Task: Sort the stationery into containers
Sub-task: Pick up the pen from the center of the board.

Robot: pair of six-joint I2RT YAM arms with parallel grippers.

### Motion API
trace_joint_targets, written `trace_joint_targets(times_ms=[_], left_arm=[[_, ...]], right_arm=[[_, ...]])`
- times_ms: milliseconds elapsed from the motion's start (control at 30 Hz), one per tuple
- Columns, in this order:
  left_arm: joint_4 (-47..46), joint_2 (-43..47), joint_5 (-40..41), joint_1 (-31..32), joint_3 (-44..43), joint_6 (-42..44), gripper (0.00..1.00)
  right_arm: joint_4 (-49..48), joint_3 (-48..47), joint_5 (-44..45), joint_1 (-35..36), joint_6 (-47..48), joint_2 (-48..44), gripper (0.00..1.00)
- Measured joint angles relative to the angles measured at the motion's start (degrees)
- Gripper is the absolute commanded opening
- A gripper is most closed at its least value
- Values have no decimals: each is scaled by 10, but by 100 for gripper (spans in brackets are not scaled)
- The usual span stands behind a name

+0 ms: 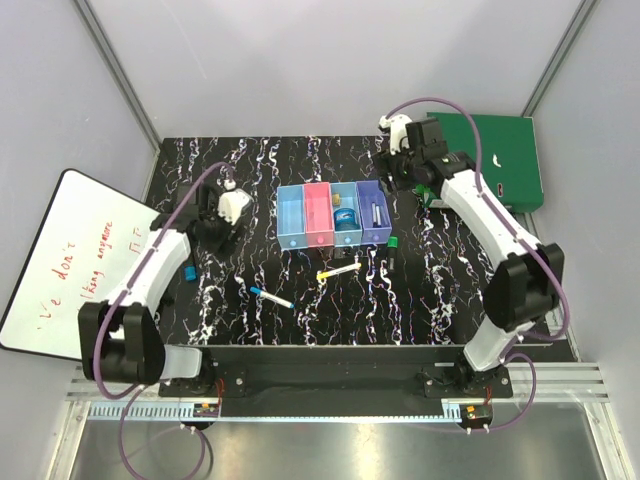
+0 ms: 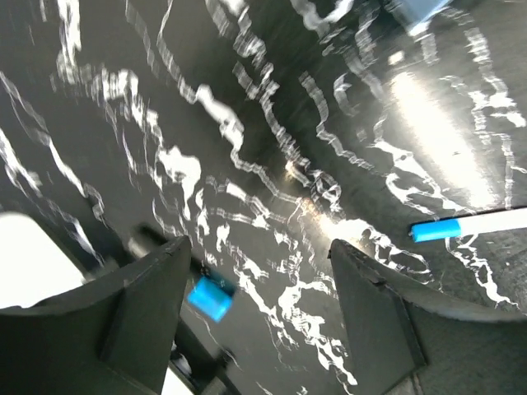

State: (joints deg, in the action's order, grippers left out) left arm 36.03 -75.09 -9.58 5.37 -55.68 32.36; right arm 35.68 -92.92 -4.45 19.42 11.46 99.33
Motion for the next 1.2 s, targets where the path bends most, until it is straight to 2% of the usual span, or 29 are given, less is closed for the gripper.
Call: trace_joint_targets(times_ms=[167, 333, 900, 1200], left_arm=[[28, -43, 17, -37, -21, -43, 71], [57, -77, 30, -74, -24, -71, 71], [79, -181, 50, -156, -40, -150, 69], [79, -196, 54, -179, -55, -159, 69]], right_arm=[[10, 68, 16, 0, -8, -60, 78], [32, 114, 19, -1, -10, -67, 78], [33, 137, 18, -12, -9, -106, 78], [32, 141, 18, -16, -10, -106, 78]])
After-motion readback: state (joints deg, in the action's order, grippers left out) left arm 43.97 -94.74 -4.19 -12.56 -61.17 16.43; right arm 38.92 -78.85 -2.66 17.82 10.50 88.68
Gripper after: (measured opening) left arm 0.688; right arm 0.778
